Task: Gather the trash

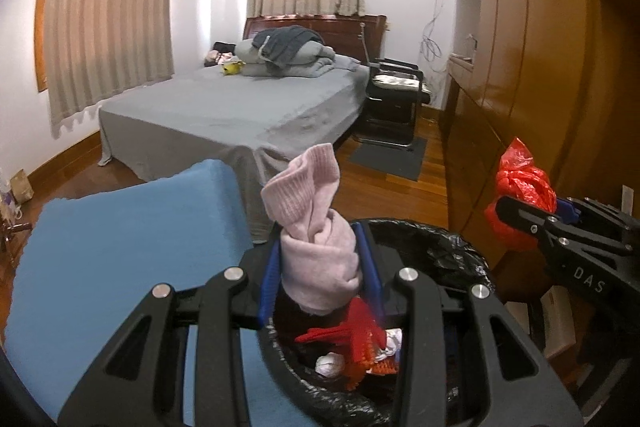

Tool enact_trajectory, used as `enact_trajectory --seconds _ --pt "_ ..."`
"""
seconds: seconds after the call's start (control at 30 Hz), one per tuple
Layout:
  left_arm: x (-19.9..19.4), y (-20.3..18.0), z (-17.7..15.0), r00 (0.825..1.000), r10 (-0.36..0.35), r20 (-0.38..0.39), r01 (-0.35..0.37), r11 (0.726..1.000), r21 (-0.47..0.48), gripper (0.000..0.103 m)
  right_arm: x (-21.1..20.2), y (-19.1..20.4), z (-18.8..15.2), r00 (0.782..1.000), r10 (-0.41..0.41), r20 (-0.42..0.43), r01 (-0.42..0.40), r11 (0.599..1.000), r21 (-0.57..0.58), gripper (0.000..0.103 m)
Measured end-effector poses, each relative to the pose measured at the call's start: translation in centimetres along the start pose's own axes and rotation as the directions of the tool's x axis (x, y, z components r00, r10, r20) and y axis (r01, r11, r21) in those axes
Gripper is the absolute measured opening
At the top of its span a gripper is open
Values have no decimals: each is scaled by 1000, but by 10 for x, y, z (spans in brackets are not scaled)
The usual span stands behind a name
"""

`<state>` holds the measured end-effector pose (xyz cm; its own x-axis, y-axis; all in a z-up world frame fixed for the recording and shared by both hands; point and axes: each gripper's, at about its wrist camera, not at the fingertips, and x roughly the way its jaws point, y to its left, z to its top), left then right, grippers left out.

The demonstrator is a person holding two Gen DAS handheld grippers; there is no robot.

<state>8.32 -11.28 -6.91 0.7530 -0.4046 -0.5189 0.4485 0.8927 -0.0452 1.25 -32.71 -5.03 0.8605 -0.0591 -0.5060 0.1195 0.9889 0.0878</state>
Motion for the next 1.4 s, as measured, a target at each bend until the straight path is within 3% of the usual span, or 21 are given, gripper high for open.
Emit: enact_trajectory --seconds 0.57,0.63,0.67,0.7,0.9,1.03,1.17,1.4 --pt "60 -12 -25 991 -121 -61 122 992 11 35 31 -29 -21 997 -9 -74 11 1000 24 37" --pt "68 -12 -28 987 -143 -77 144 990 2 40 40 -32 -24 996 -10 -91 11 1000 15 40" --pt "72 -11 -28 985 -149 -87 149 989 1 50 43 -33 -26 995 -18 -99 19 1000 8 46" --pt "76 -9 -29 984 -150 -94 151 989 1 64 46 -34 -26 994 -32 -104 33 999 6 62" --pt "75 1 -29 985 -143 -91 143 990 -9 86 46 -46 -27 994 -67 -91 70 997 26 94" --pt "64 11 -24 993 -96 -76 96 995 1 92 40 -48 -24 993 -64 -96 69 997 46 97" --pt "48 17 -17 996 -56 -69 56 998 -6 94 30 -47 -17 995 -8 -102 18 996 91 97" --pt "8 23 -10 999 19 -30 -19 1000 7 95 0 -19 -2 996 51 -73 -47 997 60 97"
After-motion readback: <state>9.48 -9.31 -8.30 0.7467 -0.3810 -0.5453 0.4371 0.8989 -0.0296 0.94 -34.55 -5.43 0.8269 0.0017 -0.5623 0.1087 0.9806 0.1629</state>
